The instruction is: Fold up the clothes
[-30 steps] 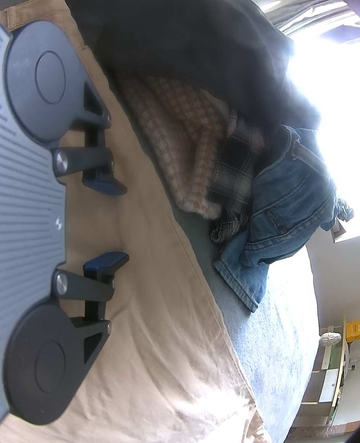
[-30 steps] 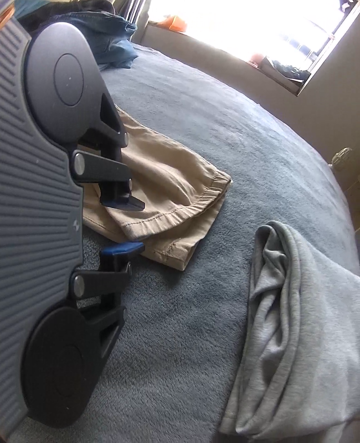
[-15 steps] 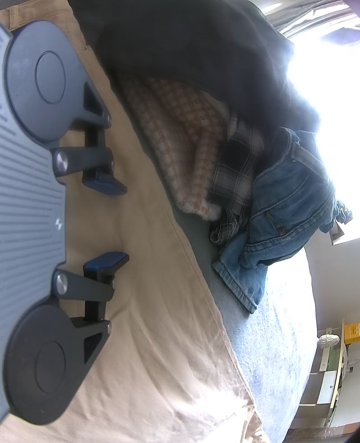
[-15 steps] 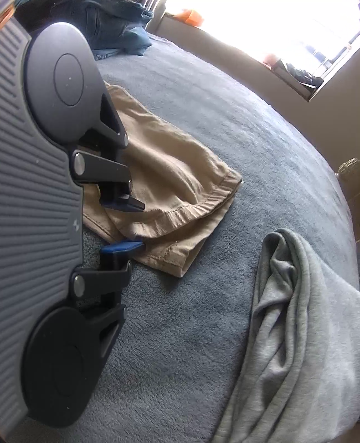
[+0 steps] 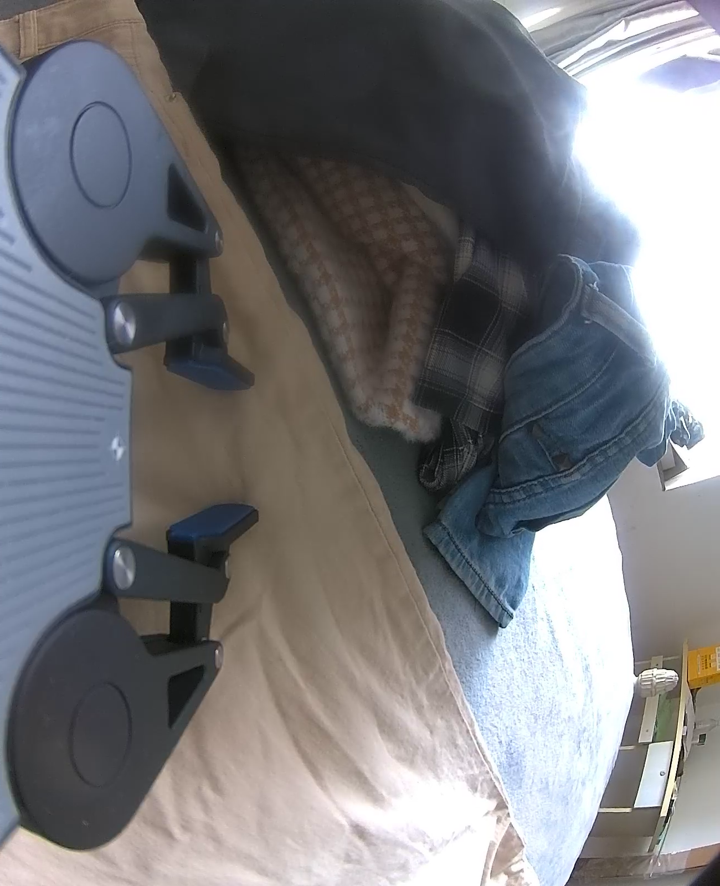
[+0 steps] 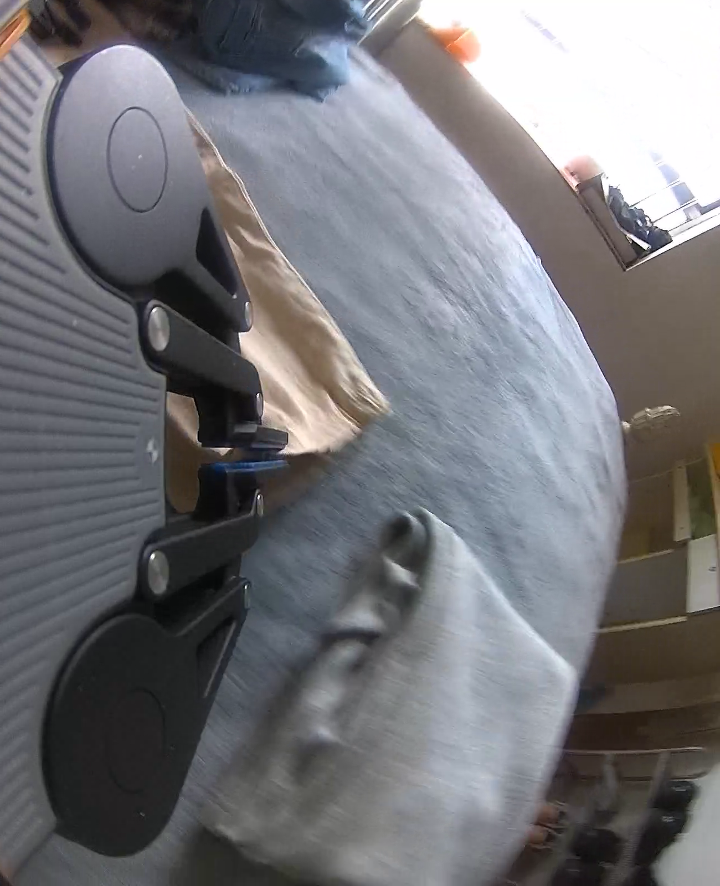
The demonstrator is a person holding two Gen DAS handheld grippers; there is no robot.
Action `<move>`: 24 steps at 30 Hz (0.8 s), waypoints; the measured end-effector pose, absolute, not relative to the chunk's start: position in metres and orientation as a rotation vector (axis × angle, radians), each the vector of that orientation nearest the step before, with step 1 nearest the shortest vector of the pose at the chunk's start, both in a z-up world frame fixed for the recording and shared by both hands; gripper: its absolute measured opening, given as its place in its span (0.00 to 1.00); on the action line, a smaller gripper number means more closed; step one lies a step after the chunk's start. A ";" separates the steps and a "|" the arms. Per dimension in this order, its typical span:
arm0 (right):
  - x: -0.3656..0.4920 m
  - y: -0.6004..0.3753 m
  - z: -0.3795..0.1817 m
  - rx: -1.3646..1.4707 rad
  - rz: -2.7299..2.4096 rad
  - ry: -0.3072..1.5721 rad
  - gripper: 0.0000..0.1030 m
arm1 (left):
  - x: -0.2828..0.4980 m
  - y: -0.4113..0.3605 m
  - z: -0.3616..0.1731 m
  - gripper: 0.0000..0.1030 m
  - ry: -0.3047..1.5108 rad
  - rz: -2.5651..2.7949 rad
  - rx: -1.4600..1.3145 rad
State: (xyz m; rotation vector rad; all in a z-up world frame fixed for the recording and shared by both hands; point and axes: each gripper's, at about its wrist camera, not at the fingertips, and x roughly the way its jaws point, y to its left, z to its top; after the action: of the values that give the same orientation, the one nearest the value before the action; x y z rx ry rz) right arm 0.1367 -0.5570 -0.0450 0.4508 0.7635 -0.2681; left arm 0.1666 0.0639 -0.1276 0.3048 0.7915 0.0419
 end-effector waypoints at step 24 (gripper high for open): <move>0.132 -0.465 -0.063 0.003 0.050 0.667 0.10 | 0.166 0.061 -0.128 0.47 0.782 0.052 0.313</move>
State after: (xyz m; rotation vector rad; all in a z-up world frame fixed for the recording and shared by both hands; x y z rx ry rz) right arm 0.1324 -0.4648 -0.0633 0.0027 0.6672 0.0498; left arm 0.1665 0.0610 -0.1284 0.3135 0.7823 0.0521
